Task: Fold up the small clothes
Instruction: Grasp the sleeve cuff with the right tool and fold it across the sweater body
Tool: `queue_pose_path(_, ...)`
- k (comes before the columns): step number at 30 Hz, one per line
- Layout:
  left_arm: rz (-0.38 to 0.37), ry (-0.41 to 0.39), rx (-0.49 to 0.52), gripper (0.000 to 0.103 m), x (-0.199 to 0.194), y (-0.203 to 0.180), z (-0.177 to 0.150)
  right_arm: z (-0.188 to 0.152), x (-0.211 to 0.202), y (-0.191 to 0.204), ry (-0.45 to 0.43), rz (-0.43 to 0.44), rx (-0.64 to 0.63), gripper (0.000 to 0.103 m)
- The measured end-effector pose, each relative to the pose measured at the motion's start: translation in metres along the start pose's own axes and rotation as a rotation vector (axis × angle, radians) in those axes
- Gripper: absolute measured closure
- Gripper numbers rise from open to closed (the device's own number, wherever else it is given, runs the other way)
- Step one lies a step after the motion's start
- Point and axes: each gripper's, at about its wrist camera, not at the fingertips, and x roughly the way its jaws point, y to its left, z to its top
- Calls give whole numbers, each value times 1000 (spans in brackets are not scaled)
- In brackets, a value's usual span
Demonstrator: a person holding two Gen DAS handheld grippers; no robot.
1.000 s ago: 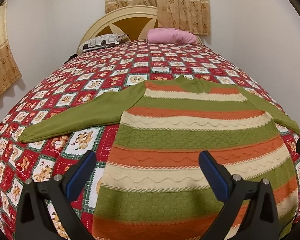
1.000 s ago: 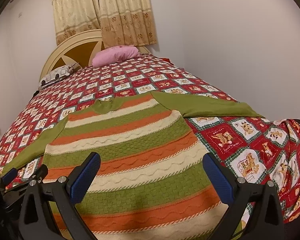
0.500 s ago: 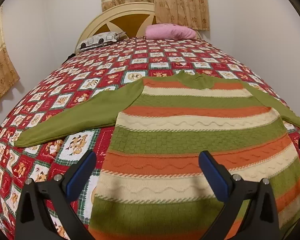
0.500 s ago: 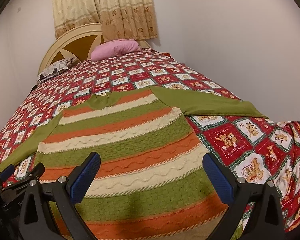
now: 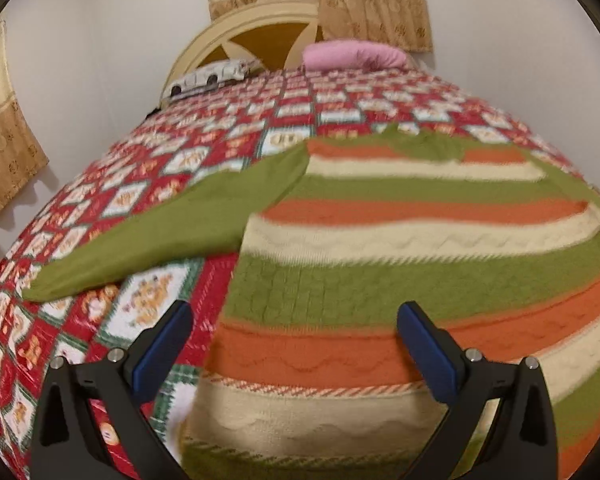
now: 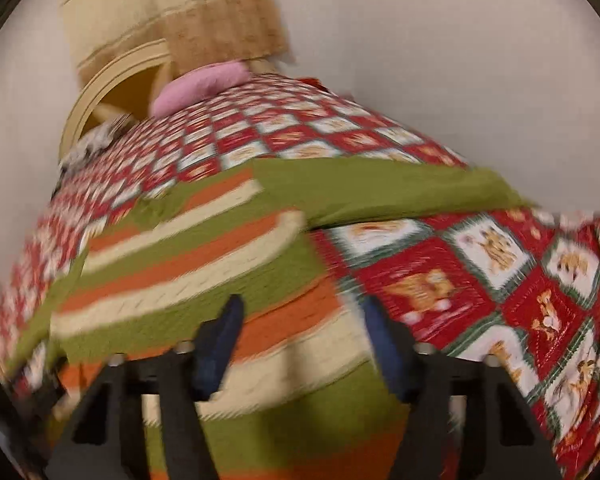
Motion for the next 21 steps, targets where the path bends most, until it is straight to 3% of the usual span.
queue_pose_path(7, -85, 69, -59, 0, 12, 10, 1, 69, 38, -154, 52, -61, 413, 50)
queue_pose_path(10, -136, 111, -135, 0, 22, 20, 1, 84, 59, -202, 81, -131, 504, 53)
queue_pose_path(12, -143, 120, -189, 0, 24, 27, 0, 89, 75, -224, 109, -156, 540, 61)
queue_pose_path(17, -108, 118, -178, 0, 25, 21, -1, 92, 104, -250, 152, -109, 646, 62)
queue_pose_path(21, -109, 119, -180, 0, 27, 23, -1, 101, 117, -261, 124, -117, 671, 62)
